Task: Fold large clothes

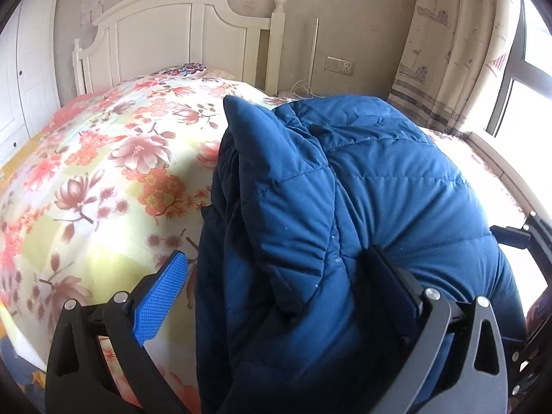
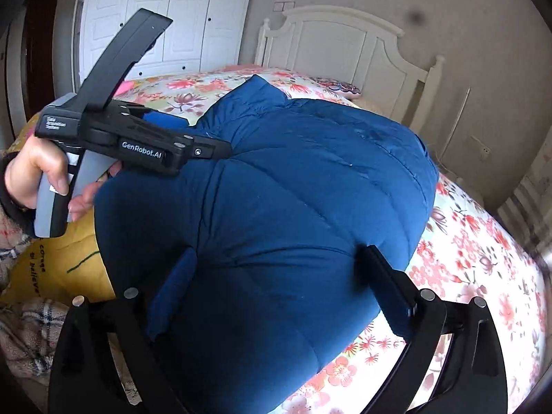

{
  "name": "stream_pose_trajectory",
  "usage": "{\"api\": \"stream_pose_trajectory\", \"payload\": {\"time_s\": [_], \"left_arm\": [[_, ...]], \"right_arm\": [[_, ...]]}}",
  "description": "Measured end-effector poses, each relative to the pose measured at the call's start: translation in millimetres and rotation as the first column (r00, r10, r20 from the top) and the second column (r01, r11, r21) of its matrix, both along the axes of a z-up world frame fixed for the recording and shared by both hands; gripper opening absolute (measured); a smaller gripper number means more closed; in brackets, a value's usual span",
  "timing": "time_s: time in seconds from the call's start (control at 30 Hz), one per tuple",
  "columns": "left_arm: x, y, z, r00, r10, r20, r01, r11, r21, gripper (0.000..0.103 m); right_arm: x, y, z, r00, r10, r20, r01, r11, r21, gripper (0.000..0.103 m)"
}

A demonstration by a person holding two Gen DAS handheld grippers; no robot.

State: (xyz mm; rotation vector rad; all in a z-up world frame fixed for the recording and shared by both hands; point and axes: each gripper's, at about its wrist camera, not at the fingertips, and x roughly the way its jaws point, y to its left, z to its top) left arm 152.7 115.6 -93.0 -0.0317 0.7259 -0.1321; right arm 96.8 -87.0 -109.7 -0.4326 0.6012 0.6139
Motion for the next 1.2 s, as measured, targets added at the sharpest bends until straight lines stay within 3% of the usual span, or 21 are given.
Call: {"api": "stream_pose_trajectory", "payload": {"time_s": [0.37,0.5,0.57,0.63,0.67,0.7,0.77,0.83,0.9,0.97,1.07,1.2], "left_arm": [[-14,2,10,1.0,0.017,-0.005,-0.017,1.0,0.025,0.101],[-47,-4,26,0.998,0.037,0.046,-0.043,0.989,0.143,0.101],[-54,-2,22,0.999,0.043,0.026,-0.047,0.982,0.184,0.101],[-54,16,20,0.999,0.032,-0.011,-0.031,0.997,0.07,0.101],[-52,28,21,0.999,0.023,-0.036,-0.024,0.999,-0.029,0.101],[-48,44,22,0.998,-0.013,-0.061,0.001,0.981,-0.192,0.101],[-36,69,24,0.994,-0.083,-0.075,0.041,0.894,-0.445,0.101],[-16,81,21,0.987,-0.102,-0.121,0.027,0.86,-0.51,0.101],[3,83,14,0.977,-0.097,-0.188,-0.011,0.865,-0.501,0.101],[24,79,2,0.951,-0.147,-0.271,-0.012,0.86,-0.509,0.101],[39,75,-14,0.918,-0.188,-0.348,-0.013,0.865,-0.502,0.101],[42,84,-28,0.896,-0.266,-0.355,0.039,0.844,-0.534,0.101]], "right_arm": [[-4,7,-3,0.998,-0.057,-0.006,0.057,0.998,0.003,0.096],[-7,6,-4,0.998,-0.055,-0.003,0.055,0.998,0.013,0.096],[-3,0,-5,0.998,-0.058,-0.036,0.06,0.997,0.046,0.097],[-4,0,-1,0.997,-0.06,-0.046,0.062,0.997,0.044,0.097],[-4,-3,3,0.997,-0.056,-0.058,0.059,0.997,0.058,0.097],[-4,-10,10,0.996,-0.041,-0.079,0.05,0.993,0.111,0.096],[1,-34,24,0.99,-0.031,-0.138,0.069,0.958,0.278,0.096],[11,-58,30,0.977,-0.053,-0.205,0.133,0.907,0.399,0.097],[29,-84,25,0.944,-0.06,-0.326,0.222,0.845,0.487,0.097],[48,-102,5,0.878,-0.054,-0.476,0.327,0.794,0.513,0.097],[64,-109,-25,0.789,0.008,-0.614,0.398,0.755,0.521,0.097],[69,-96,-46,0.729,0.105,-0.676,0.384,0.755,0.531,0.099]]}}
